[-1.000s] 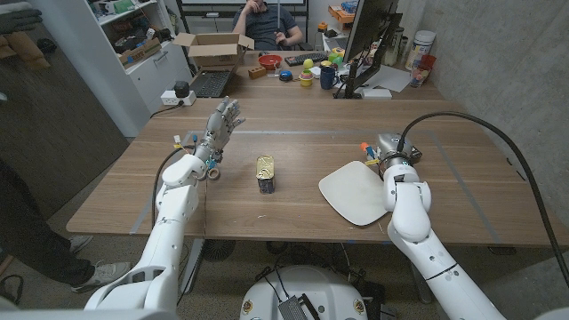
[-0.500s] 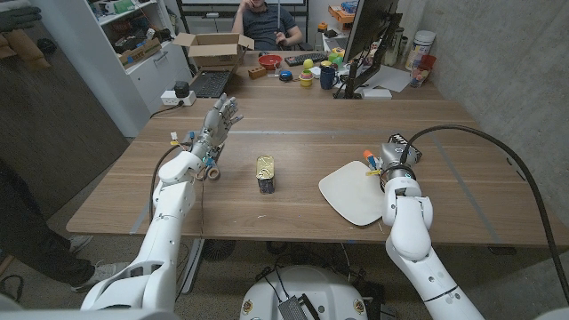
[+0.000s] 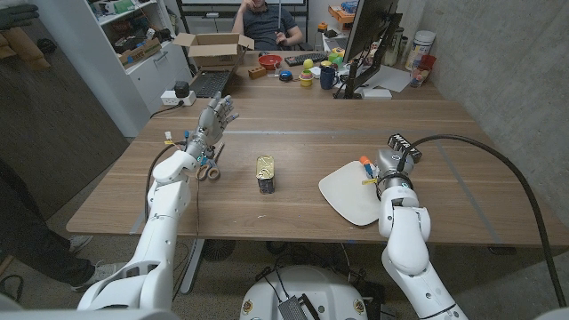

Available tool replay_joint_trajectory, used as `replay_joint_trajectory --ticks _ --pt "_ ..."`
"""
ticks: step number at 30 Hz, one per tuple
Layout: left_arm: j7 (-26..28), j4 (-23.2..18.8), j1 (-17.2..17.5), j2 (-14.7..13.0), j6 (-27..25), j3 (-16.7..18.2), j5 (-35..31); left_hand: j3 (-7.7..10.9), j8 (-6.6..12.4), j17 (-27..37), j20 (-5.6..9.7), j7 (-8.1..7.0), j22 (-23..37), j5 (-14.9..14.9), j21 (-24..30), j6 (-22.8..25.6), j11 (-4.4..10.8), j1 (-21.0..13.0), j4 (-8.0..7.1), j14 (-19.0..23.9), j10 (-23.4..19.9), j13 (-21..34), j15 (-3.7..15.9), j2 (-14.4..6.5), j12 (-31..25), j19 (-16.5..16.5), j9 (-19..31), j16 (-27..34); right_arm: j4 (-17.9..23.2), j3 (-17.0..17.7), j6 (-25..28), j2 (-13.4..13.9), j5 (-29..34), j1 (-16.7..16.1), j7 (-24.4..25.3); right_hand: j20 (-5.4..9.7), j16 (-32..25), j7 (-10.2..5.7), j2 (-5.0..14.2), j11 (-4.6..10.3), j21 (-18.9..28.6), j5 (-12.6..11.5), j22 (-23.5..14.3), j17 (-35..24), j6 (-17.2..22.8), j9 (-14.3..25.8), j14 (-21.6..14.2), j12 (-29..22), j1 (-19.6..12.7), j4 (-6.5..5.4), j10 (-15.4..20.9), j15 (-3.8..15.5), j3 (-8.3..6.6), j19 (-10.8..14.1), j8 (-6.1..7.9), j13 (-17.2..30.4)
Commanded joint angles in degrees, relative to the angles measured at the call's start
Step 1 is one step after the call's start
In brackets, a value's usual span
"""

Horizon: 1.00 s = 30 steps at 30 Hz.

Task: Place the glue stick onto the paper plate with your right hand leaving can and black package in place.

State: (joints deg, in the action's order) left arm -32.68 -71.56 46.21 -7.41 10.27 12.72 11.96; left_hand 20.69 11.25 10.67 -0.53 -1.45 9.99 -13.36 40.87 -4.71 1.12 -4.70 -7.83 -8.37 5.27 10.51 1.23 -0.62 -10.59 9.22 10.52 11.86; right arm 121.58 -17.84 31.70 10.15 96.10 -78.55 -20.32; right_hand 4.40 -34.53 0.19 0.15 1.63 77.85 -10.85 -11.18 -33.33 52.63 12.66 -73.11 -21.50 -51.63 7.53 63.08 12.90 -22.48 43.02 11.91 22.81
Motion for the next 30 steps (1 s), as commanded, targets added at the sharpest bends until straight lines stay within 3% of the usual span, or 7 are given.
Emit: replay_joint_trajectory --ticks 1,18,30 --pt "-0.8 -0.8 0.4 -0.5 -0.3 0.5 0.3 -0.19 0.3 0.1 -0.11 0.14 0.3 -0.4 -0.1 -0.1 -0.07 0.4 -0.1 0.2 0.0 0.1 -0.17 0.0 -0.3 0.0 0.3 -0.1 0.9 -1.1 -1.4 -2.1 0.9 -2.4 1.3 7.78 0.0 -1.29 9.11 0.69 0.4 -0.2 0.0 -0.4 2.0 0.2 -0.3 0.1 -9.5 -0.8 1.7 0.24 -0.61 -0.1 0.35 0.1" --pt "-1.5 -3.1 1.9 -0.8 -1.2 0.8 1.0 -0.37 0.29 0.1 -0.2 0.11 0.3 -0.4 -0.4 -0.1 -0.22 0.3 -0.08 0.2 0.0 0.1 -0.2 -0.1 -0.2 0.0 0.3 -0.2 3.7 -2.4 -2.6 -2.9 2.3 -6.8 3.0 7.78 0.2 -1.14 9.02 0.73 0.6 -0.2 0.1 -0.5 2.1 0.2 -0.5 0.2 -9.5 -0.9 2.1 0.23 -0.64 0.0 0.24 0.4" --pt "-2.0 -3.5 2.6 -1.1 -1.2 1.2 1.4 -0.48 0.28 0.1 -0.21 0.12 0.4 -0.5 -0.5 -0.1 -0.23 0.3 -0.07 0.3 -0.1 0.1 -0.23 -0.1 -0.3 -0.1 0.3 -0.2 2.5 -3.8 -3.0 -3.9 3.8 -7.5 2.8 7.74 0.4 -1.2 8.97 0.79 0.7 -0.2 0.3 -0.5 2.3 0.2 -0.6 0.3 -9.4 -0.98 2.3 0.23 -0.65 -0.1 0.19 0.8"
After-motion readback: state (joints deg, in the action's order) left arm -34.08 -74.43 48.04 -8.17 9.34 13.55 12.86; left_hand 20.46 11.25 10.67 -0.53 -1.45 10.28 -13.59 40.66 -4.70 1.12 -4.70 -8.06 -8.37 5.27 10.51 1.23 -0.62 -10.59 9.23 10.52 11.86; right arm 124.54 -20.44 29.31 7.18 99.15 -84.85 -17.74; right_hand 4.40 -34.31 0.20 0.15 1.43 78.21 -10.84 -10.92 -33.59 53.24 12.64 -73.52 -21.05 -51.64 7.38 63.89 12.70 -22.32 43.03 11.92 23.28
